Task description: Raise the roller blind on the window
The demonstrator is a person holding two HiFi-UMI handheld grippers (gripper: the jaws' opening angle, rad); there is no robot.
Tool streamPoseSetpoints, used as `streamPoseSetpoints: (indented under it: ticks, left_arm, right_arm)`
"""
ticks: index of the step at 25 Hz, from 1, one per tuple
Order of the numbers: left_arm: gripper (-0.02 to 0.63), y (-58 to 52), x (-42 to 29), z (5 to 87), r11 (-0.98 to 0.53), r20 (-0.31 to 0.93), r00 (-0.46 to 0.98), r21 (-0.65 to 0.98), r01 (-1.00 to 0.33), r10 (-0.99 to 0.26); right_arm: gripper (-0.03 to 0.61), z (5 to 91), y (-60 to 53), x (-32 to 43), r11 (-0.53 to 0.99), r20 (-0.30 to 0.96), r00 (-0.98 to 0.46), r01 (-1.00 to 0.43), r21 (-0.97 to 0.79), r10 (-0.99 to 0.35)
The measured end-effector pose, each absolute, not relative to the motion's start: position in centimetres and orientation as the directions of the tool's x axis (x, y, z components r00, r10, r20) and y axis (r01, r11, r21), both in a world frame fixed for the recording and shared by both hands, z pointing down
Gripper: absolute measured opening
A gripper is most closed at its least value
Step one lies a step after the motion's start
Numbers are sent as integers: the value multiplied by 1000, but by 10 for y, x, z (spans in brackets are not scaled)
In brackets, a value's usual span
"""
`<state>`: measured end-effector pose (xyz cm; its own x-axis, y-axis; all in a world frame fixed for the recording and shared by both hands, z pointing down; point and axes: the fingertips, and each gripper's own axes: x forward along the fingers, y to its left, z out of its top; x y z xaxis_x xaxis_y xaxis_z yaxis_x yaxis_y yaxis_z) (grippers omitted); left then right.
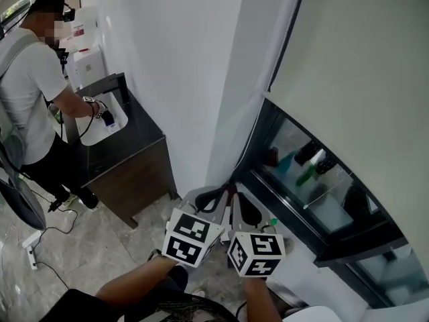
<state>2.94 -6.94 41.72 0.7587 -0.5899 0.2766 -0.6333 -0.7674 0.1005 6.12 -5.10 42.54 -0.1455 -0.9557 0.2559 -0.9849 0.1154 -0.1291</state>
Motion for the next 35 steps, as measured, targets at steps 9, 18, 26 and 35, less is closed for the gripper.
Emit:
streamPoseSetpoints:
  ticks: [9, 18, 26, 35]
  left_arm:
    - [-3, -148, 43, 389, -814, 184, 823, 139, -563, -538]
    - [0, -188, 53, 367, -874, 146, 880, 125, -469, -452]
    - [1, -202, 63, 358, -888, 120, 894, 116, -444, -431]
    - [2, -204, 65, 336, -863, 66, 876, 150, -482, -478]
  right_arm:
    - [-2, 399, -132, 78, 171, 179, -196, -974, -146, -964]
    - [3, 356, -190, 90, 246, 106, -250, -968, -47, -962]
    - [77, 318, -243, 117, 314, 79, -312, -949, 7, -947]
    - [86, 301, -276, 120, 481, 72, -483, -876, -35, -873]
